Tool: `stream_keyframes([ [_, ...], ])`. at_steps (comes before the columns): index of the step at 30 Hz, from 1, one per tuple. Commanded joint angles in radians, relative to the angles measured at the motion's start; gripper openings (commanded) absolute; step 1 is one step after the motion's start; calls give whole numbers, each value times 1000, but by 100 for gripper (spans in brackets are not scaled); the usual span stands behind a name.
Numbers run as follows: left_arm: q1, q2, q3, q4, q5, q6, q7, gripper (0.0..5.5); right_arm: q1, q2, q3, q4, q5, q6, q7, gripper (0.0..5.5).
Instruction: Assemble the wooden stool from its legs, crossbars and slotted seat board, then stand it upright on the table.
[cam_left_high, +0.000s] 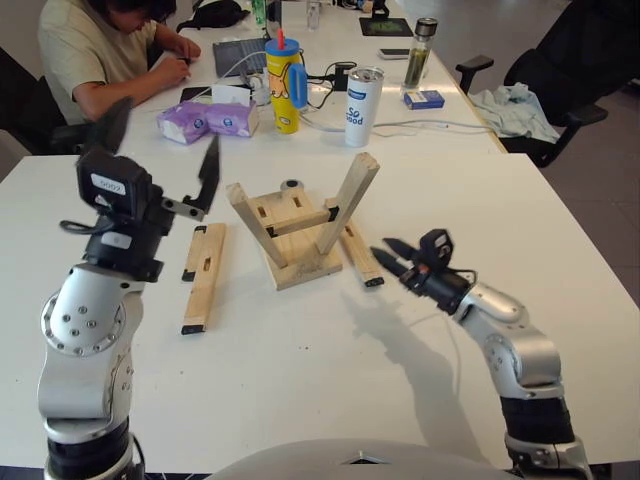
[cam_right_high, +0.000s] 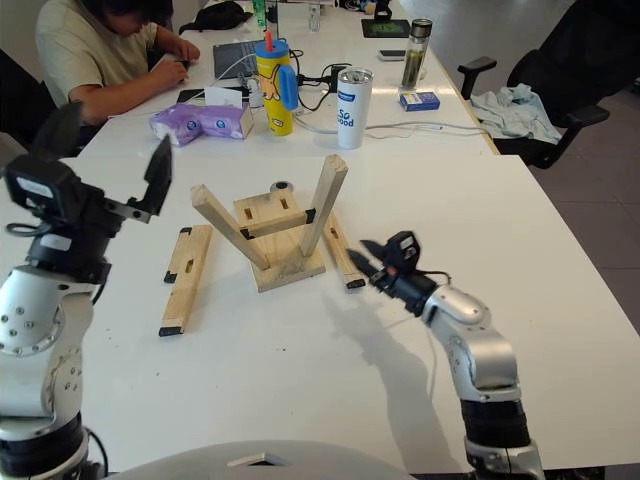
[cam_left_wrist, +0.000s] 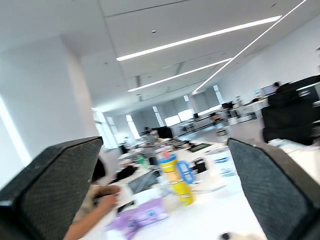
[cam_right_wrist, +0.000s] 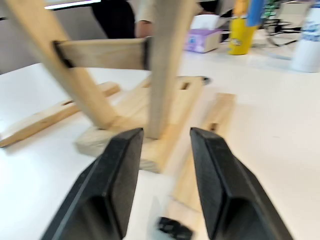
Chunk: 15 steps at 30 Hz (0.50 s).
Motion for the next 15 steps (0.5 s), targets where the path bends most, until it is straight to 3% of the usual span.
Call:
stream_keyframes([
  [1,126,-50,-79,64,203,31,104,462,-191,17,-58,205,-94,-63,-178,173],
  [6,123,-134,-147,193,288,94,165,462,-300,78,-22,267,-129,-122,-239,173],
  [11,-38,-155,-263,309,331,117,123,462,-371,164,204,220,-195,-198,-151,173],
  [15,-72,-164,-251,323,335,155,109,462,-285,155,283,121,-196,-176,-98,173],
])
